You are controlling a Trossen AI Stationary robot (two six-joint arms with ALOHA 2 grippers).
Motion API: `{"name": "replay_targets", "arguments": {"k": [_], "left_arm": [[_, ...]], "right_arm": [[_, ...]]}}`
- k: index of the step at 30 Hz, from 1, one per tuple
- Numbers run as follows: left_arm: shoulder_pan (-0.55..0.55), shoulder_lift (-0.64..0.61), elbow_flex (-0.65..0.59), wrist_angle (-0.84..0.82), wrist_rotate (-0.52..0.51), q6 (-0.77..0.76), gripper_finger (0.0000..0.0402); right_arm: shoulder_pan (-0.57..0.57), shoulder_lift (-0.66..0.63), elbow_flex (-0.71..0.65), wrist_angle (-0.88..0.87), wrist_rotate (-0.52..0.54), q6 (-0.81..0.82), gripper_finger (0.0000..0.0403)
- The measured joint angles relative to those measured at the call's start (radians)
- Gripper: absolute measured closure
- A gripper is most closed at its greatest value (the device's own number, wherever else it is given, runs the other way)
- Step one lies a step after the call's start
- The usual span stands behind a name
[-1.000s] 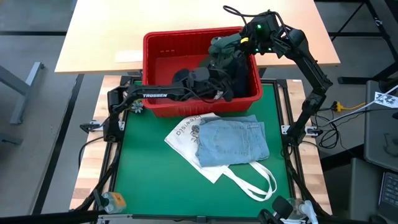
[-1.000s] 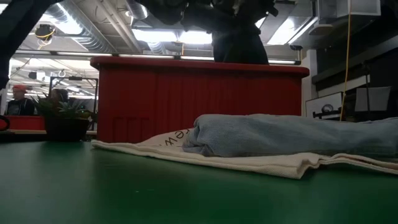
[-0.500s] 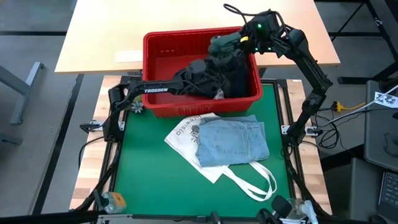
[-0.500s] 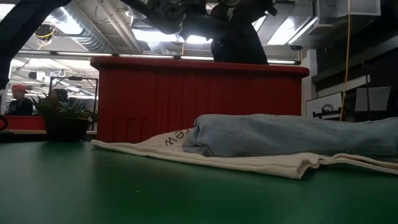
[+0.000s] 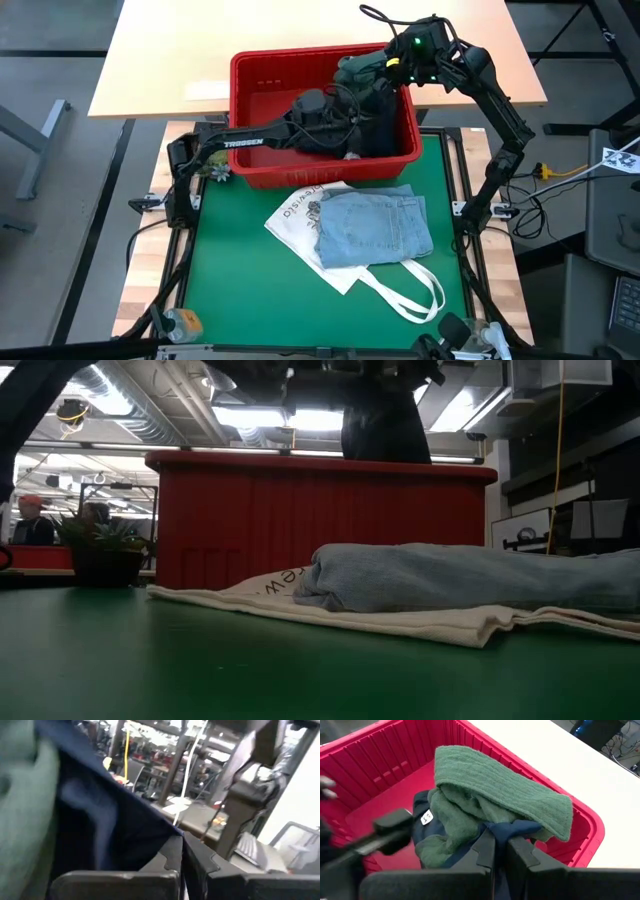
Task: Fold laundry
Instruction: Fold the dark blue boxer
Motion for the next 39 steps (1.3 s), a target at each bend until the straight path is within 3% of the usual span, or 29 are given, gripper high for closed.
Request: {"name": "replay_targets", "arguments": {"k": [8,13,18,28,34,39], "left_arm": [[0.007,-0.178,0.0,-0.289,-0.005,0.083,0.0401],[0.011,-0.303,0.0,-0.499,-0.09,0.152,0.0401],[0.014,-0.405,0.0,-0.621,-0.143,0.179,0.0401],[0.024,-0.501,0.0,-0.709,-0.234,0.194,0.0401],[0.063,-0.532,0.0,-0.709,-0.259,0.194,0.0401],[0.089,-0.554,0.0,-0.724,-0.26,0.194,0.0401]], "right_arm": [[0.0,0.0,0.0,0.0,0.0,0.0,0.0378],[0.0,0.0,0.0,0.003,0.001,-0.012,0.0375],[0.0,0.0,0.0,0.005,0.001,-0.03,0.0333],[-0.001,0.0,0.0,-0.019,0.017,-0.041,0.0199],[-0.001,0.0,0.0,-0.18,-0.013,-0.041,0.0183],[-0.001,0.0,0.0,-0.356,-0.144,-0.04,0.0191]]}}
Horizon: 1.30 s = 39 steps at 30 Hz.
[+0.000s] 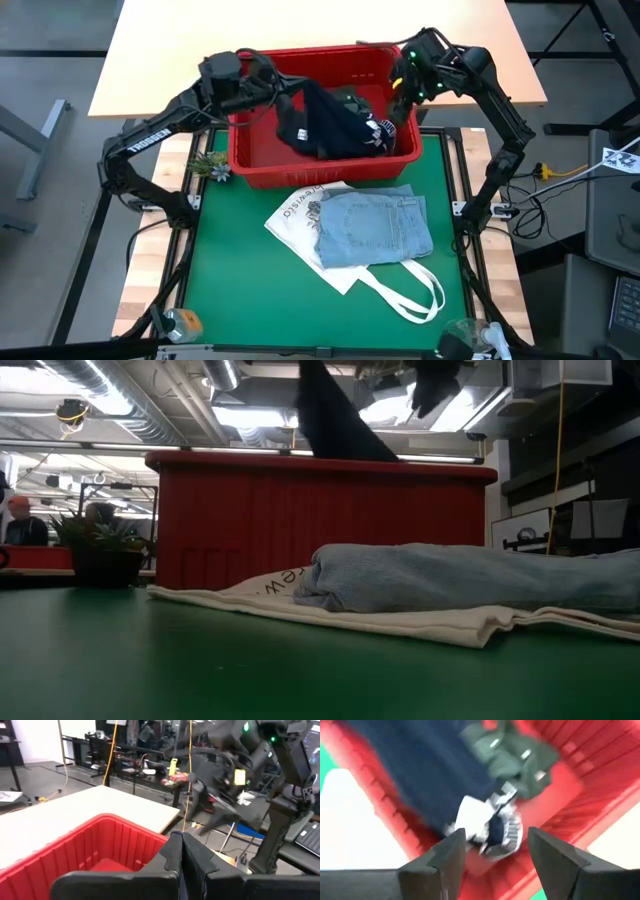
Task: Fold laundry
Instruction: Fold the dark blue boxer
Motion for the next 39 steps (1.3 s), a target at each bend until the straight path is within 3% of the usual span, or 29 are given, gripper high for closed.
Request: {"name": "replay_targets", "arguments": {"k": [8,24,39], "left_arm": [[0.012,-0.009,0.0,-0.055,-0.002,0.025,0.0401],[0.012,-0.009,0.0,-0.107,-0.006,0.07,0.0402],[0.028,-0.013,0.0,-0.107,-0.03,0.08,0.0402]], "right_arm": [[0.006,0.0,-0.05,-0.001,-0.151,0.002,0.0202],[0.013,0.002,-0.481,0.005,-0.256,-0.024,0.021],[0.013,0.002,-0.571,0.34,-0.341,0.067,0.021]]}}
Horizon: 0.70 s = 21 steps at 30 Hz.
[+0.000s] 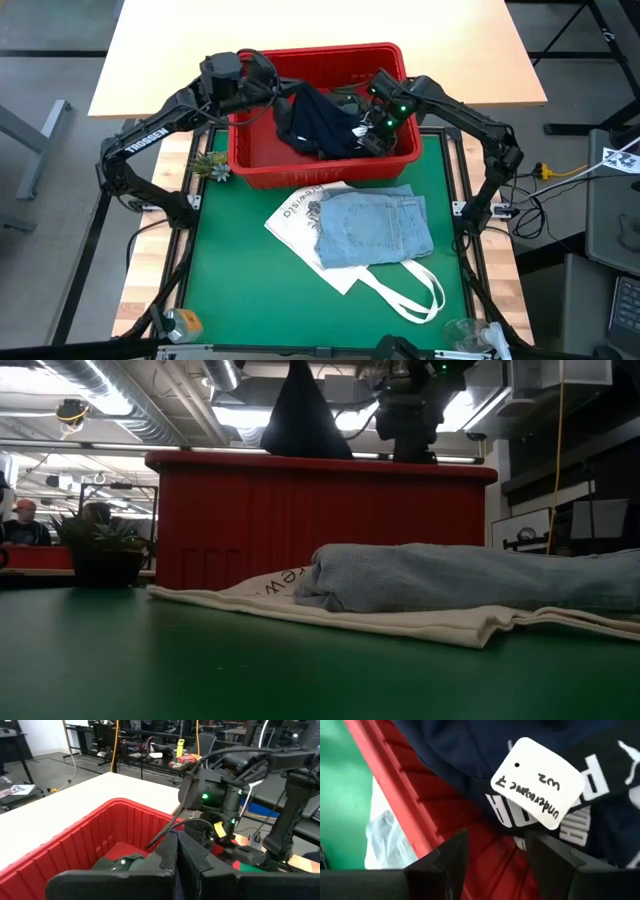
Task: Fold laundry
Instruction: Fold the dark blue boxer
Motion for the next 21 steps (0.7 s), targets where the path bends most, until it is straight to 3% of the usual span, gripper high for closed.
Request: {"name": "replay_targets", "arguments": {"k": [13,21], "left_arm": [[0.05,-0.066,0.0,0.002,0.002,0.0,0.0401],[0.05,-0.093,0.0,-0.016,0.001,-0.001,0.0401]], "right_arm": [[0.0,0.0,0.0,0.173,-0.035,0.159,0.021],[0.0,0.0,0.0,0.184,-0.029,0.233,0.021]]}}
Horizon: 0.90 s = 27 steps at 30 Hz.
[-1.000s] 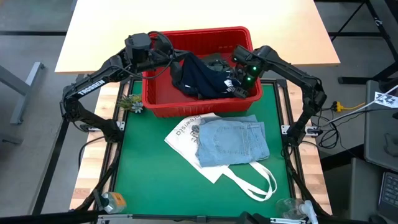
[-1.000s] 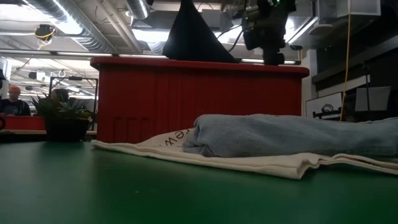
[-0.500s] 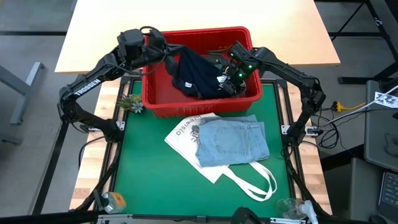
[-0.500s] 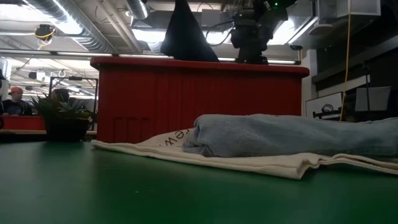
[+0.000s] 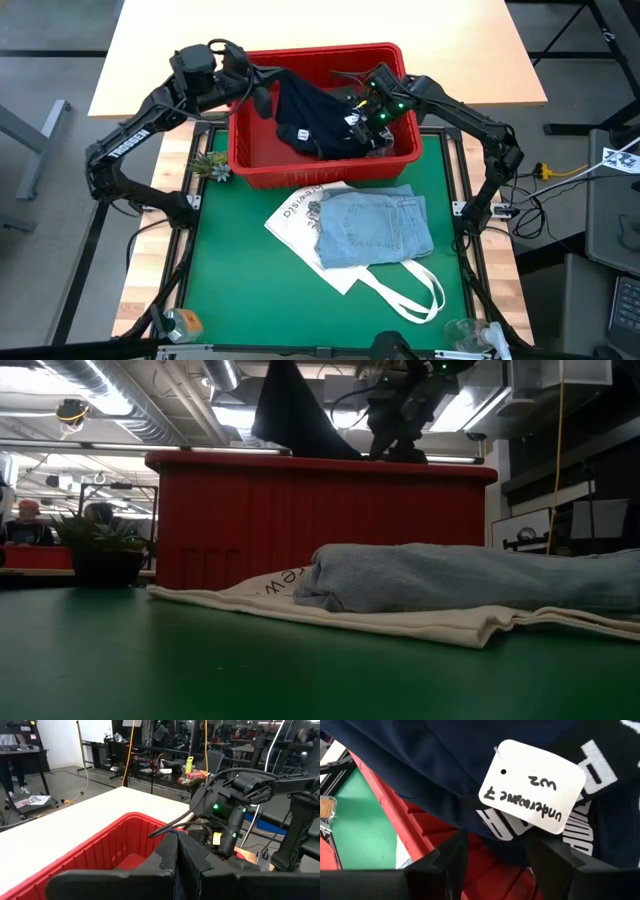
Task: Fold laundry
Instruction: Fold the dark blue boxer
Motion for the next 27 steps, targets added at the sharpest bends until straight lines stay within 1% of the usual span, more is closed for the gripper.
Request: {"name": "replay_targets", "arguments": {"k": [10,25,27], "left_arm": [[0.0,-0.003,0.0,-0.002,-0.001,0.0,0.0401],[0.0,-0.003,0.0,-0.001,-0.001,-0.001,0.0401],[0.0,-0.003,0.0,-0.001,-0.001,-0.001,0.0401]], "right_arm": [[0.001,0.0,0.0,0.115,-0.002,-0.006,0.021],[0.001,0.0,0.0,0.18,-0.002,-0.009,0.021],[0.001,0.0,0.0,0.181,-0.002,-0.009,0.0215]]}}
